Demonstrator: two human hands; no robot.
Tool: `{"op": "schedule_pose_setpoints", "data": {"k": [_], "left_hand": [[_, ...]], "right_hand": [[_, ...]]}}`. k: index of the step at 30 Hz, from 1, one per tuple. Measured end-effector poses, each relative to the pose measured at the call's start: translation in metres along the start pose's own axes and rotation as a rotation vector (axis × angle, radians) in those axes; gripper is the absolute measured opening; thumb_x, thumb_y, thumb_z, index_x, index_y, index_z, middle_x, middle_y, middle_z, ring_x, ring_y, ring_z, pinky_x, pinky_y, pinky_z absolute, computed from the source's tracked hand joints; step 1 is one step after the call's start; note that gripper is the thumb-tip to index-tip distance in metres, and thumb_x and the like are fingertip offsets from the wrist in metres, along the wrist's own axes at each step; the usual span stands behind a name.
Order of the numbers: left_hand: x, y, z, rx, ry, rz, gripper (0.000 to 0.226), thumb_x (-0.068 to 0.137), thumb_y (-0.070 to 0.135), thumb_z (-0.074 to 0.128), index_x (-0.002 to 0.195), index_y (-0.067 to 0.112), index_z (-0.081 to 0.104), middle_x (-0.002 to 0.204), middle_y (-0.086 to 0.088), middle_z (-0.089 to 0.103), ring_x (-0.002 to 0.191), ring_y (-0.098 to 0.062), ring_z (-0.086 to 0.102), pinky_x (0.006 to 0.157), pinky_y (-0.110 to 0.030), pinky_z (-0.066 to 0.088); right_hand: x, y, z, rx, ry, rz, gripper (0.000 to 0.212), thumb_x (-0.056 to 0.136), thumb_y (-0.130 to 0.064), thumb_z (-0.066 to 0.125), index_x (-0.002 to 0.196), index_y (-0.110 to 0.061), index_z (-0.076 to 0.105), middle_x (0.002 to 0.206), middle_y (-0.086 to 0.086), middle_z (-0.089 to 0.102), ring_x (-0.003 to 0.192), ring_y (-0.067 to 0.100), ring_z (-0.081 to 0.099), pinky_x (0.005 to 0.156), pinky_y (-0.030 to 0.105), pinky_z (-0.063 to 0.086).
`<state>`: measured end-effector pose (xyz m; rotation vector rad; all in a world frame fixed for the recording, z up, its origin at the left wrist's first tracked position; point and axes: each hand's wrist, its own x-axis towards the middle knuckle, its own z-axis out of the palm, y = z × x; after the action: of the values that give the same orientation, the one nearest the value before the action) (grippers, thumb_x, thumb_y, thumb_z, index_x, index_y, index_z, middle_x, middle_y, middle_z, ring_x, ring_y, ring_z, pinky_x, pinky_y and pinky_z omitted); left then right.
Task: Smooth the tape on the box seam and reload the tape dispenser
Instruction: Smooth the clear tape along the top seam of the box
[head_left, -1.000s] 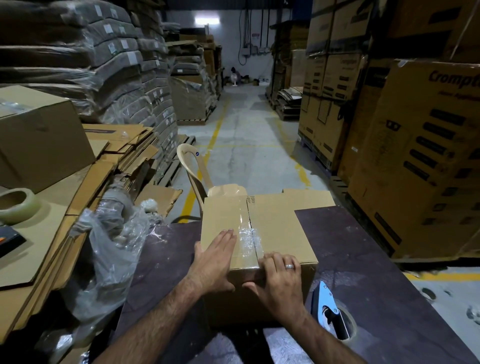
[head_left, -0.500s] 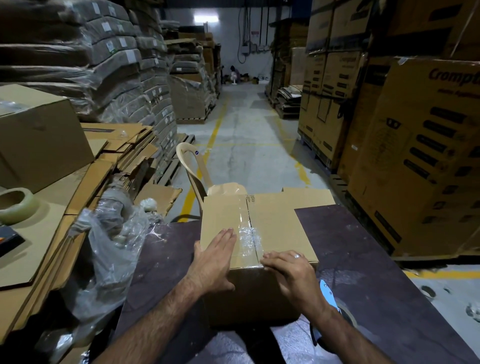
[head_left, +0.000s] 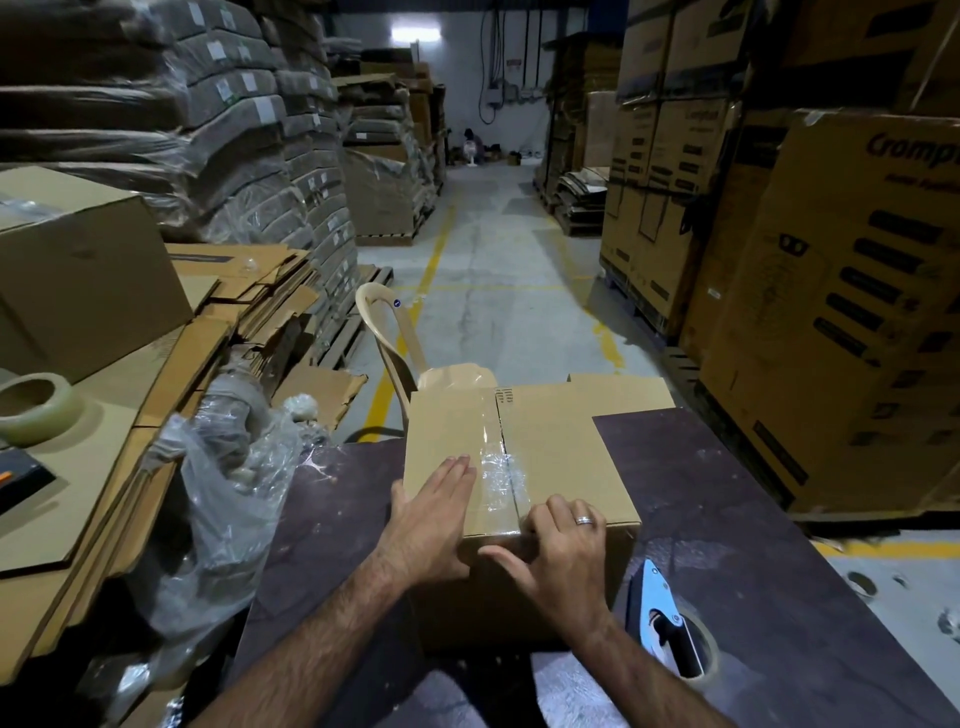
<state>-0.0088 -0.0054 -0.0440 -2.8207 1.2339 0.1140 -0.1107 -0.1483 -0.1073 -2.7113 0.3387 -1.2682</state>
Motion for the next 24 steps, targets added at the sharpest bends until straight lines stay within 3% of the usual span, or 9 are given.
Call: {"op": "schedule_pose_setpoints", "data": {"k": [5, 8, 10, 14, 18, 20, 24], "left_hand": [[0.000, 0.002, 0.001, 0.007, -0.004, -0.007, 0.123, 0.070, 0.053, 0.077, 0.152, 0.015, -0.006, 0.162, 0.002, -0.011, 0.149, -0.014, -0.008, 0.113, -0.063, 0.019], [0.000, 0.002, 0.001, 0.005, 0.002, -0.009, 0.123, 0.069, 0.053, 0.077, 0.153, 0.015, -0.006, 0.162, 0.003, -0.011, 0.149, -0.014, -0.008, 0.114, -0.062, 0.018], [-0.001, 0.002, 0.001, 0.010, 0.002, -0.010, 0.124, 0.069, 0.052, 0.077, 0.153, 0.015, -0.006, 0.162, 0.003, -0.012, 0.149, -0.014, -0.008, 0.114, -0.061, 0.018], [-0.001, 0.002, 0.001, 0.016, -0.003, -0.014, 0.124, 0.069, 0.052, 0.077, 0.153, 0.015, -0.007, 0.162, 0.003, -0.013, 0.149, -0.014, -0.009, 0.113, -0.062, 0.019], [-0.001, 0.002, 0.001, 0.014, -0.006, -0.014, 0.124, 0.069, 0.052, 0.078, 0.153, 0.016, -0.007, 0.162, 0.003, -0.014, 0.149, -0.014, -0.009, 0.113, -0.062, 0.018], [-0.001, 0.002, 0.001, 0.014, -0.003, -0.012, 0.124, 0.069, 0.052, 0.077, 0.153, 0.015, -0.007, 0.162, 0.003, -0.014, 0.149, -0.014, -0.009, 0.114, -0.062, 0.018], [0.000, 0.002, -0.001, 0.007, -0.013, -0.012, 0.123, 0.070, 0.051, 0.077, 0.153, 0.016, -0.006, 0.162, 0.003, -0.013, 0.149, -0.014, -0.009, 0.114, -0.063, 0.018]], "right_hand": [[-0.013, 0.007, 0.004, -0.074, -0.080, -0.109, 0.062, 0.066, -0.069, 0.060, 0.102, -0.019, 0.049, 0.101, 0.005, 0.066, 0.094, 0.022, 0.048, 0.088, 0.040, 0.034], [-0.011, 0.008, 0.001, -0.053, -0.123, -0.097, 0.069, 0.057, -0.064, 0.076, 0.104, -0.021, 0.048, 0.103, 0.003, 0.067, 0.096, 0.020, 0.047, 0.088, 0.039, 0.032], [-0.009, 0.011, -0.005, -0.030, -0.142, -0.132, 0.063, 0.060, -0.059, 0.075, 0.105, -0.023, 0.049, 0.105, 0.000, 0.067, 0.096, 0.019, 0.047, 0.089, 0.036, 0.032], [-0.008, 0.022, -0.013, 0.042, -0.183, -0.210, 0.072, 0.051, -0.035, 0.090, 0.110, -0.024, 0.051, 0.112, -0.002, 0.067, 0.103, 0.014, 0.050, 0.089, 0.032, 0.032], [-0.013, 0.029, -0.015, 0.050, -0.209, -0.178, 0.073, 0.052, -0.030, 0.088, 0.115, -0.026, 0.052, 0.120, -0.004, 0.065, 0.111, 0.012, 0.050, 0.093, 0.038, 0.029], [-0.012, 0.030, -0.015, 0.062, -0.202, -0.161, 0.066, 0.056, -0.032, 0.086, 0.114, -0.027, 0.054, 0.119, -0.006, 0.065, 0.109, 0.013, 0.055, 0.093, 0.040, 0.030], [0.003, 0.029, -0.019, 0.195, -0.097, -0.123, 0.023, 0.079, -0.042, 0.067, 0.095, -0.026, 0.069, 0.104, -0.011, 0.071, 0.090, 0.012, 0.063, 0.084, 0.037, 0.040]]}}
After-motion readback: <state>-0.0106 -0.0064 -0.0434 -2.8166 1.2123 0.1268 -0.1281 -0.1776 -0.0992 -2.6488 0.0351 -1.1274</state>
